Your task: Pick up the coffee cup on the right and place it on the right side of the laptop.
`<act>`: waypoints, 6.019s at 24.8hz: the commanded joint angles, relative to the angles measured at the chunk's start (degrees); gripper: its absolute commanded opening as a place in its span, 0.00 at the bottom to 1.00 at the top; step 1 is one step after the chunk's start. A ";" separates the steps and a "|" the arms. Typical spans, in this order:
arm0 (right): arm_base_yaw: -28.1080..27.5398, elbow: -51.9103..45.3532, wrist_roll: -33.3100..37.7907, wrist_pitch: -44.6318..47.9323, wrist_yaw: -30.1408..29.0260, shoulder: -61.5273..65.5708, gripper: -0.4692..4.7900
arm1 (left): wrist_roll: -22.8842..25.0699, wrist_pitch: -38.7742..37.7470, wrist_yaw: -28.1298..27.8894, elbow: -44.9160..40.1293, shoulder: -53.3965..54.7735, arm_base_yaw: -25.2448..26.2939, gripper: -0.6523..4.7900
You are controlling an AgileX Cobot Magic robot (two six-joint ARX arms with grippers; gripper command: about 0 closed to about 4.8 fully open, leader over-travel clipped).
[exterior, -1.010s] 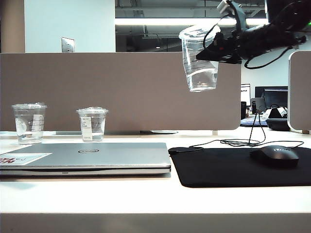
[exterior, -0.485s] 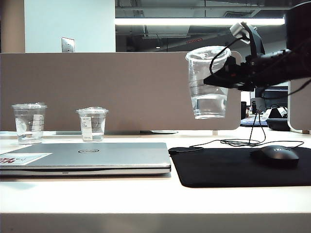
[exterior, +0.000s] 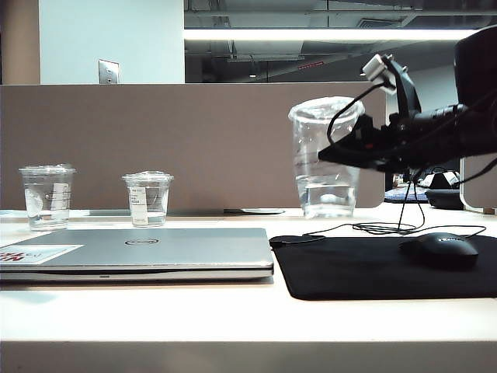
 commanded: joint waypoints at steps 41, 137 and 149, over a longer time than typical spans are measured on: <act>1.31 -6.54 2.40 8.52 -0.52 2.05 1.00 | 0.22 0.63 0.22 0.09 -0.09 -0.02 0.11; -10.01 -41.99 2.62 -48.28 31.69 -102.31 0.08 | 0.22 0.63 0.24 0.09 -0.11 -0.02 0.11; -10.01 -41.99 2.62 -48.28 31.69 -102.31 0.08 | 0.24 0.70 -0.17 0.07 -0.17 0.02 0.11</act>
